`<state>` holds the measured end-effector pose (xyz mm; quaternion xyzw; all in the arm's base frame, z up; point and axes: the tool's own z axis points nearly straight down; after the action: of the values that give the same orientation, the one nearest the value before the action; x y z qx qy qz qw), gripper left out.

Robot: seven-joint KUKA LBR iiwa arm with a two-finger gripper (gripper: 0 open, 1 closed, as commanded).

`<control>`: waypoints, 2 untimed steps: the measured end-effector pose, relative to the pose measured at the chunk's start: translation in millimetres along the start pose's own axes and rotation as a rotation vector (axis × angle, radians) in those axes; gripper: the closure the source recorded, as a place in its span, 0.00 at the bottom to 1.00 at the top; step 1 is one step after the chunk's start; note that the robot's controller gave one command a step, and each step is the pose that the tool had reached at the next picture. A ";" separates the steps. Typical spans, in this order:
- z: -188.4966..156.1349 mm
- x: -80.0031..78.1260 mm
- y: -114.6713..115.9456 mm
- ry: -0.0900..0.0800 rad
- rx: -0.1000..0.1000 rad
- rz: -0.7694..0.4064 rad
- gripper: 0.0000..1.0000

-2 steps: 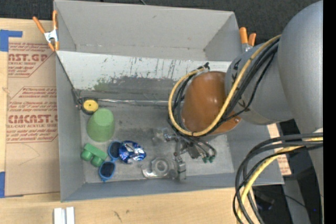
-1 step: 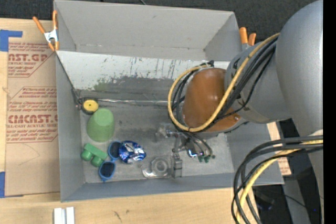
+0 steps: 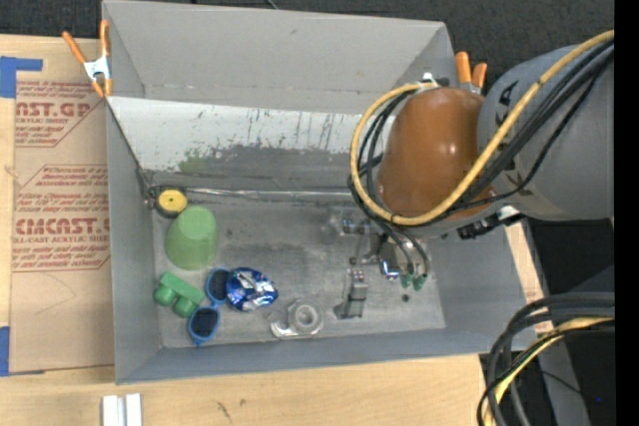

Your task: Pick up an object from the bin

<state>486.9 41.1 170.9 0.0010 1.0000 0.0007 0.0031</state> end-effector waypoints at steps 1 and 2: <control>76.2 2.9 4.0 0.013 0.002 -0.017 0.00; 6.7 -25.4 -10.9 0.001 0.001 0.136 0.00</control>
Offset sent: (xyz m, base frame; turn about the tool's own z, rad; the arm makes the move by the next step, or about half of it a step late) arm -0.0003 0.0041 -0.0717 -0.0175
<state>512.3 30.2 164.3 0.0692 0.9976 0.0004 0.0027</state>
